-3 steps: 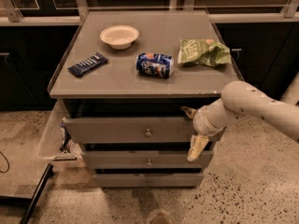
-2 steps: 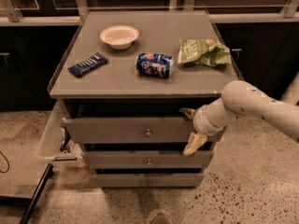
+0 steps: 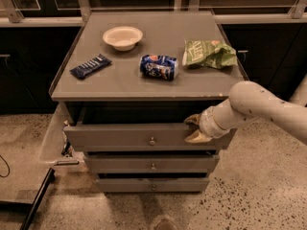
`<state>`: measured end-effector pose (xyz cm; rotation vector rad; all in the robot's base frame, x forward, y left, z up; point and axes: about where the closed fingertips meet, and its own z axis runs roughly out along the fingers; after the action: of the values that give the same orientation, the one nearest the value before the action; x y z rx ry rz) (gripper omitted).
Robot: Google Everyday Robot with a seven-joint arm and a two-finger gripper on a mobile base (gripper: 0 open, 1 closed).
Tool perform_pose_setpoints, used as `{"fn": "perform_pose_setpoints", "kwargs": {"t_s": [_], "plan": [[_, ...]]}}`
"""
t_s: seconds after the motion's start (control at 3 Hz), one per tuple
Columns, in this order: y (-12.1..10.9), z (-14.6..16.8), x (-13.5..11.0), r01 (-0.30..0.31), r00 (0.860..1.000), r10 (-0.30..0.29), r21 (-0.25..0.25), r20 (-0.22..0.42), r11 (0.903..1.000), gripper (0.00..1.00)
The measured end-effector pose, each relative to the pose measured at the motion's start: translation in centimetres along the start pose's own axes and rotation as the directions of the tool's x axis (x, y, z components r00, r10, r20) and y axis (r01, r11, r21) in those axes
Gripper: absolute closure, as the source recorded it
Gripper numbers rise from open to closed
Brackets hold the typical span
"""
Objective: Open top drawer
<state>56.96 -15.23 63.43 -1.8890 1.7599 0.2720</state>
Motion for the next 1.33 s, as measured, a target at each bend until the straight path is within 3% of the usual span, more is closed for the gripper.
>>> {"fn": "perform_pose_setpoints", "kwargs": {"t_s": [0.33,1.0,1.33], "plan": [[0.0,0.0,0.0,0.000,1.000,0.000,0.000,0.000,1.0000,0.62],[-0.2,0.0,-0.2,-0.002,1.000,0.002,-0.001,0.001,1.0000,0.16],[2.3,-1.1,-0.6,-0.006,1.000,0.007,-0.008,0.014,0.9999,0.19]]}}
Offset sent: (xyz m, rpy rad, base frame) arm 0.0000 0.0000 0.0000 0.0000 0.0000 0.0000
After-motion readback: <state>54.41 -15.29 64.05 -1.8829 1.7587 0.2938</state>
